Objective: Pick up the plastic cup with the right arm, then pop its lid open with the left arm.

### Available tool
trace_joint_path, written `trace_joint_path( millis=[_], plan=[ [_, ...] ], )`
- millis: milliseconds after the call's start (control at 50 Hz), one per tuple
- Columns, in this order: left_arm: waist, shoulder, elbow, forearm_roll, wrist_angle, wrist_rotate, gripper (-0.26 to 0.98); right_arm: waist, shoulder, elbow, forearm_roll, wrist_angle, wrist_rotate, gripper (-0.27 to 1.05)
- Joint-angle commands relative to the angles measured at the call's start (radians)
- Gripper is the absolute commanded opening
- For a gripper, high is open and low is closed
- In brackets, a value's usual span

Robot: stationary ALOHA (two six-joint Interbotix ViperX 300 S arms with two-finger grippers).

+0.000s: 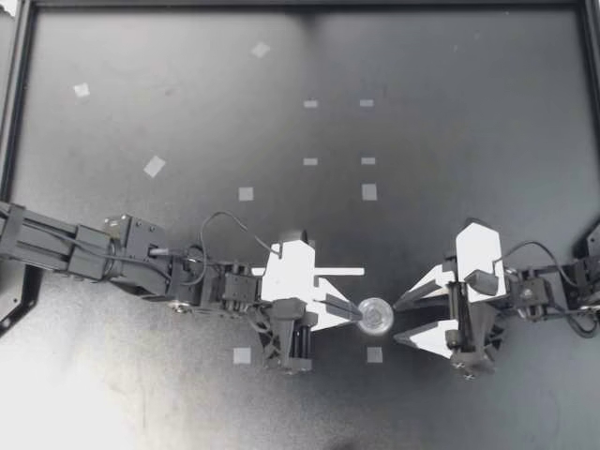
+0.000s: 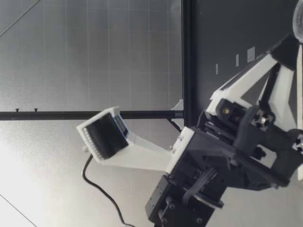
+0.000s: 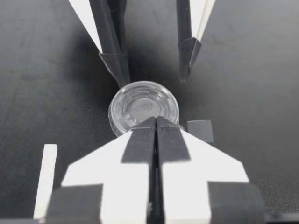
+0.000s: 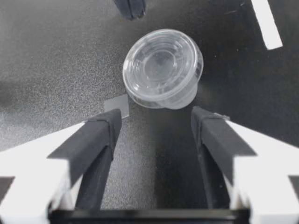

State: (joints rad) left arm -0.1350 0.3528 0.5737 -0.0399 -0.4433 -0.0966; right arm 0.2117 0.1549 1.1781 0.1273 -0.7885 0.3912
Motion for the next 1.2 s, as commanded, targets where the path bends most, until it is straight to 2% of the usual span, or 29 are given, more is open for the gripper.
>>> trace_joint_path(
  millis=[0,500,1180],
  plan=[
    [-0.002,-0.018,-0.02,0.0,-0.011,0.002,-0.07,0.006,0.0,-0.015,0.002,-0.011,-0.003,0.62],
    [-0.002,0.008,-0.028,0.0,-0.043,0.014,-0.07,0.002,0.048,-0.034,0.015,-0.049,-0.011,0.62],
    [-0.002,0.032,-0.038,-0.002,-0.041,0.017,-0.07,-0.009,0.101,-0.081,0.049,-0.049,-0.12,0.62]
  ],
)
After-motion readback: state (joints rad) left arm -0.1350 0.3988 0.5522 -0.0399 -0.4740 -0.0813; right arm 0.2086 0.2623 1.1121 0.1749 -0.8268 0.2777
